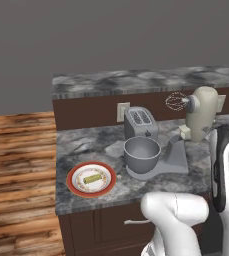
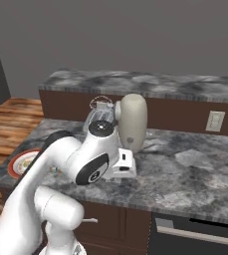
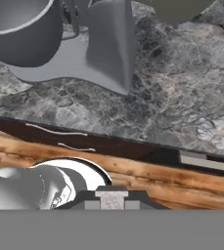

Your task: Add butter and sugar cubes to the stand mixer bowl and then turn on the stand mixer to begin making frosting.

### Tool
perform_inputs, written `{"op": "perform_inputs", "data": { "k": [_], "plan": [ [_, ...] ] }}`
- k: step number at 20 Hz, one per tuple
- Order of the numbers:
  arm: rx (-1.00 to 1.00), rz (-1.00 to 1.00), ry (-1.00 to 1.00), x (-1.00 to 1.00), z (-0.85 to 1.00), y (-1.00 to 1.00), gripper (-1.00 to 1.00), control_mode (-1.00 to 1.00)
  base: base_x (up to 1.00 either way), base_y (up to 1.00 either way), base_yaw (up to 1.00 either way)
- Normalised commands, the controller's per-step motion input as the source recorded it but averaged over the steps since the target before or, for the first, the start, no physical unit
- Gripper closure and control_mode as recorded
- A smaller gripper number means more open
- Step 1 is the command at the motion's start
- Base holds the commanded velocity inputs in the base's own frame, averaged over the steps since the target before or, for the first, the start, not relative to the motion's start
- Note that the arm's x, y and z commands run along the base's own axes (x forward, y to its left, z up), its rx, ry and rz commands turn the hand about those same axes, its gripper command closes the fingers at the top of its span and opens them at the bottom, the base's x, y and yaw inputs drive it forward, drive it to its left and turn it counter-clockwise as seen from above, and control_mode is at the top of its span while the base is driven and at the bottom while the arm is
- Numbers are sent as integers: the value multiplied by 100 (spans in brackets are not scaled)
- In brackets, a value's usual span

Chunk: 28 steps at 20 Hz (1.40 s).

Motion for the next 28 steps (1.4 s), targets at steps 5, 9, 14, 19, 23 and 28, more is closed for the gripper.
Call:
{"op": "perform_inputs", "data": {
  "k": [5, 9, 14, 19, 23, 28],
  "plan": [
    [-12, -5, 0, 0, 68, 99, 100, -100, 0, 0, 0],
    [-5, -4, 0, 1, 49, 85, 100, -100, 0, 0, 0],
    [0, -3, 0, 15, 20, 68, 100, -100, 0, 0, 0],
    [0, -2, 0, 39, 14, 40, 100, -100, 0, 0, 0],
    [0, -2, 0, 60, 0, 27, 100, -100, 0, 0, 0],
    [1, -3, 0, 63, -10, 10, 100, -100, 0, 0, 0]
  ]
}}
